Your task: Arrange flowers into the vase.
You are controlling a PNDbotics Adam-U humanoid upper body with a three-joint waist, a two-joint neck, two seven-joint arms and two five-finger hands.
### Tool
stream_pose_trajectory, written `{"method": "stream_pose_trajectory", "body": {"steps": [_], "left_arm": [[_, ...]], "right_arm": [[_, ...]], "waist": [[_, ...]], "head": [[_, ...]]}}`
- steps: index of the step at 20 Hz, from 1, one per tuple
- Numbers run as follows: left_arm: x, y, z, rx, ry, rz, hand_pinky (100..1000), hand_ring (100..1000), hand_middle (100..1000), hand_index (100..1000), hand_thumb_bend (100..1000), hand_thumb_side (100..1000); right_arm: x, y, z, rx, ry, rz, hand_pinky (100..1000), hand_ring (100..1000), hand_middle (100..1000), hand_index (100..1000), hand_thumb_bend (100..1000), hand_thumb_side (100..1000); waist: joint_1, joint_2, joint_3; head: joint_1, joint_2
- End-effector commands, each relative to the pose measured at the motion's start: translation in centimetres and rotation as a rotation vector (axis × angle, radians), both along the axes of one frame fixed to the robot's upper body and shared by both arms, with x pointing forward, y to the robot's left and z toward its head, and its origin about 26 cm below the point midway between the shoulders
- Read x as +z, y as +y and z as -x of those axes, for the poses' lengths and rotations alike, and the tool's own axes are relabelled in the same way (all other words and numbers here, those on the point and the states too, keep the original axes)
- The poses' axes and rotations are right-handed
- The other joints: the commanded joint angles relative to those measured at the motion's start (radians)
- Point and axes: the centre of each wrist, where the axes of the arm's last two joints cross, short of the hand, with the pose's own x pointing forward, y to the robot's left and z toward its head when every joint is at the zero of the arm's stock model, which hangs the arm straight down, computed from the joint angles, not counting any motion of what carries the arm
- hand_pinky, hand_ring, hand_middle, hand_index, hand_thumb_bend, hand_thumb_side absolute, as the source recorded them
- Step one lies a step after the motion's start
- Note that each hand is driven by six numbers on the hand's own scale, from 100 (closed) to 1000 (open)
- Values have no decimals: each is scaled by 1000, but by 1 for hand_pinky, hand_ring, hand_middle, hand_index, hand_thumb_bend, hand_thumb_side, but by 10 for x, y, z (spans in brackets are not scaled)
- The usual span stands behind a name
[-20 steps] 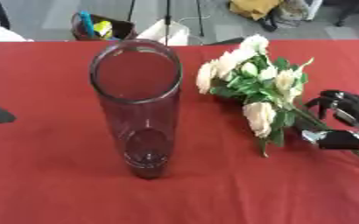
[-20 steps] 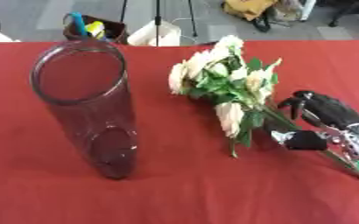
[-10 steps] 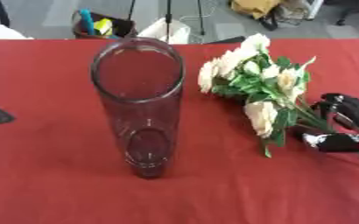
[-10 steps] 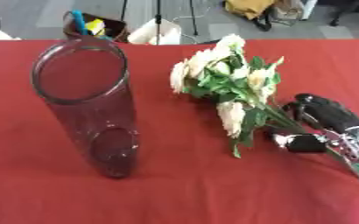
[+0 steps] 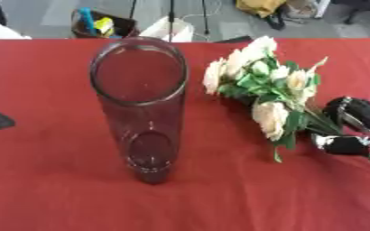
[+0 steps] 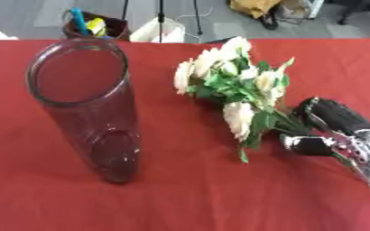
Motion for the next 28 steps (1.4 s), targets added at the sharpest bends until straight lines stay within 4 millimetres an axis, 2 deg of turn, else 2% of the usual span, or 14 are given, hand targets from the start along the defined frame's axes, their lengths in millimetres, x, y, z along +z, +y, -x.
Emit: {"method": "stream_pose_trajectory", "body": {"steps": [1,7,13,16,19,20,22,28], "left_arm": [[5,-4,3,-17,-23,-12,519,491,689,767,100,993],[5,-4,3,-18,-20,-17,520,489,687,766,100,993],[5,-4,3,-18,-19,-22,521,487,685,765,100,992],[4,-4,3,-19,-18,-25,521,485,683,764,100,996],[4,-4,3,-19,-15,-28,520,485,682,763,100,996],[4,-4,3,-19,-15,-29,519,484,681,763,100,996],[4,-4,3,-20,-15,-30,518,483,680,762,100,997],[4,-4,3,-21,-11,-35,515,481,679,761,100,998]], "right_arm": [[12,-1,2,9,-32,6,637,844,319,595,142,554],[11,-2,0,19,-15,-7,607,845,312,593,144,520],[9,-3,-3,25,2,-33,679,909,322,593,100,461],[12,-1,-3,27,-11,-49,663,916,314,562,100,368],[16,1,0,23,-42,-52,644,912,303,546,100,327],[17,2,0,19,-54,-52,659,938,303,541,100,260],[18,3,1,11,-69,-55,675,966,314,544,100,223],[17,5,2,9,-67,-76,664,958,310,535,100,223]], "waist": [[-1,-16,-2],[-1,-12,-4],[1,-8,-1],[1,-7,-4],[1,-5,-8],[1,-5,-9],[1,-5,-10],[1,-4,-11]], "head": [[-1,-7],[-4,-11],[-6,-12],[-5,-12],[-3,-12],[-3,-11],[-2,-12],[-2,-12]]}}
